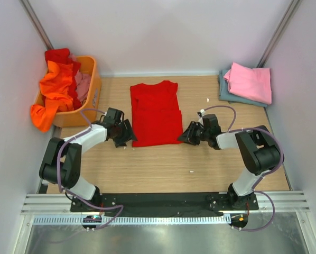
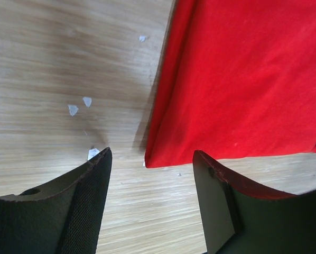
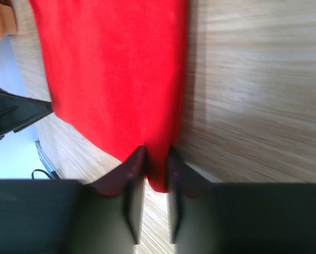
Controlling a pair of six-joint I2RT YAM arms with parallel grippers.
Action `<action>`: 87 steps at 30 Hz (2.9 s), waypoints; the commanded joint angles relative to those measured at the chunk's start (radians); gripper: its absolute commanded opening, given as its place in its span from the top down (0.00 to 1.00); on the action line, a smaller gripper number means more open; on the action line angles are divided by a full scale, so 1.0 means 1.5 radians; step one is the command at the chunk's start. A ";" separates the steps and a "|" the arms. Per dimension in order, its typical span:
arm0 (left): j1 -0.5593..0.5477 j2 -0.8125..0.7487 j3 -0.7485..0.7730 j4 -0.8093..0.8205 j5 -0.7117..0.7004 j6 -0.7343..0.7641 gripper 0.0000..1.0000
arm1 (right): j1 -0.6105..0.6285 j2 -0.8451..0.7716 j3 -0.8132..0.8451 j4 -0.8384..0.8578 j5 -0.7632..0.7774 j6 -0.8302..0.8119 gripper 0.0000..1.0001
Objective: Fold and stack the t-shirts
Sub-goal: Fold the tshirt
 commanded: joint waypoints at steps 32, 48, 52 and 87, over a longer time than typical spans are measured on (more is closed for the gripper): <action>-0.235 -0.229 -0.179 -0.029 -0.121 -0.157 1.00 | 0.011 -0.389 -0.125 -0.448 0.123 0.007 0.99; -0.285 -0.482 -0.031 -0.360 -0.206 -0.189 1.00 | 0.100 -0.690 0.065 -0.788 0.230 0.044 0.99; -0.283 -0.398 0.043 -0.370 -0.246 -0.152 1.00 | 0.100 -0.586 0.140 -0.784 0.285 -0.015 0.99; 0.040 0.330 0.785 -0.313 0.094 0.085 0.17 | -0.091 0.017 0.614 -0.663 0.226 -0.120 0.00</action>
